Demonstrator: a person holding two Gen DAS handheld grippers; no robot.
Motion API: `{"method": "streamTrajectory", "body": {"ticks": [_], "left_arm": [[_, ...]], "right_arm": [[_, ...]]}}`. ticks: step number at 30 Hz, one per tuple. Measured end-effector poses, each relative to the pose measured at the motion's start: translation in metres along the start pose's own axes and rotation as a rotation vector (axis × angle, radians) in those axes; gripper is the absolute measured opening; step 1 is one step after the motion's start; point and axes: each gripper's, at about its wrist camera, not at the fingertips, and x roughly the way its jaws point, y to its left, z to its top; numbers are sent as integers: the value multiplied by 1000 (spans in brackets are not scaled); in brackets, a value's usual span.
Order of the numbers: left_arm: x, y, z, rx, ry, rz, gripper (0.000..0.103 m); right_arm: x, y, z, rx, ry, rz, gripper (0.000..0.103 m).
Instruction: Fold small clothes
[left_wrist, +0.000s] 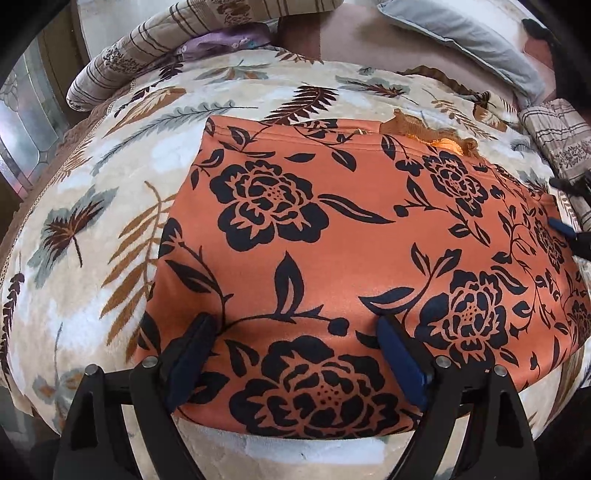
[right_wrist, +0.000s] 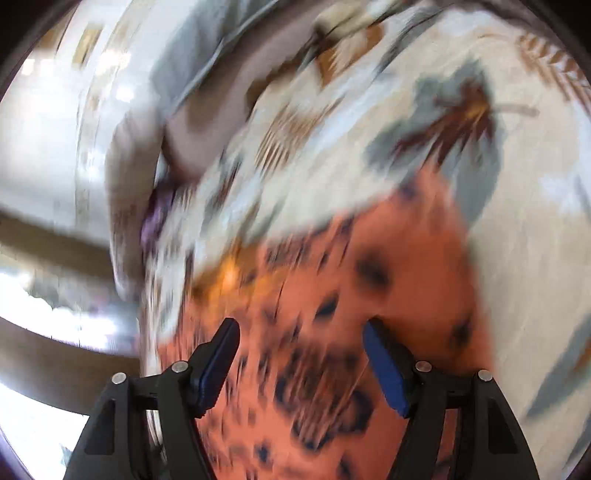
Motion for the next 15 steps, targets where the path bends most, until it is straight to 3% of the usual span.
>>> {"method": "streamTrajectory", "body": {"ticks": [2, 4, 7, 11, 15], "left_arm": [[1, 0, 0, 0, 0, 2, 90], [1, 0, 0, 1, 1, 2, 90], [2, -1, 1, -2, 2, 0, 91], [3, -1, 1, -1, 1, -1, 91], [2, 0, 0, -5, 6, -4, 91]], "right_arm": [[-6, -14, 13, 85, -67, -8, 73], [-8, -17, 17, 107, -69, -9, 73], [-19, 3, 4, -7, -82, -72, 73], [-38, 19, -36, -59, -59, -8, 73], [-50, 32, -103, -98, 6, 53, 73]]}}
